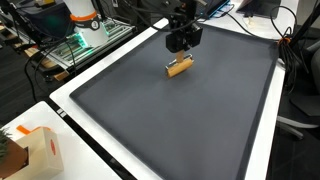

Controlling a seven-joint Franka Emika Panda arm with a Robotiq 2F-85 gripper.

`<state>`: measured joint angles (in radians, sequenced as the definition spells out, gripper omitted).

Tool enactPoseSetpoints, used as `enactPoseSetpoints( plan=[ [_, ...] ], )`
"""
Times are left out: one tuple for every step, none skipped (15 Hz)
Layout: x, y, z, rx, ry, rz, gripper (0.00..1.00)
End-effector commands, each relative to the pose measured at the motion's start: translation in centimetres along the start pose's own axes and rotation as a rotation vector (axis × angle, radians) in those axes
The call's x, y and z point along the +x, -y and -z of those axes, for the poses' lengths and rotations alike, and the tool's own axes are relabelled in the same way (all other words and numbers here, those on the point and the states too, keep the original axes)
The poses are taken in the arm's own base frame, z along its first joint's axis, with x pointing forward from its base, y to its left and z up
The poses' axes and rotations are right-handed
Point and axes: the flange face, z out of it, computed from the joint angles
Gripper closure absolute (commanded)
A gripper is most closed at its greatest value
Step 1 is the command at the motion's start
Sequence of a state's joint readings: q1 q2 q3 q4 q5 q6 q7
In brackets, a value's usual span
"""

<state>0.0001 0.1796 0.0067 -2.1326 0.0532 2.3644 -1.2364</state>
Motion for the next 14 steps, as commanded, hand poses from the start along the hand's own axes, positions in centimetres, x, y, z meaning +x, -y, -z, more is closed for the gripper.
enactPoseSetpoints(
  plan=[
    [-0.1,1.2,-0.8,0.057,0.027,0.005,0.77],
    [-0.1,1.3,-0.9,0.068,0.032,0.005,0.77],
    [-0.2,1.4,-0.9,0.079,0.037,0.002,0.77],
    [-0.2,1.5,-0.9,0.086,0.042,0.000,0.77],
    [-0.2,1.6,-1.0,0.095,0.046,-0.002,0.77],
    [-0.3,1.7,-1.0,0.102,0.048,-0.002,0.77],
    [-0.3,1.7,-1.1,0.110,0.049,-0.001,0.77],
    [-0.2,1.8,-1.3,0.117,0.049,0.000,0.77],
    [-0.2,1.9,-1.3,0.122,0.050,0.000,0.77],
    [-0.2,2.0,-1.4,0.130,0.050,0.004,0.77],
    [-0.1,2.1,-1.4,0.135,0.053,0.004,0.77],
    [-0.1,2.2,-1.3,0.141,0.057,0.004,0.77],
    [-0.1,2.4,-1.3,0.145,0.059,0.004,0.77],
    [0.0,2.6,-1.3,0.150,0.057,0.008,0.77]
  ],
)
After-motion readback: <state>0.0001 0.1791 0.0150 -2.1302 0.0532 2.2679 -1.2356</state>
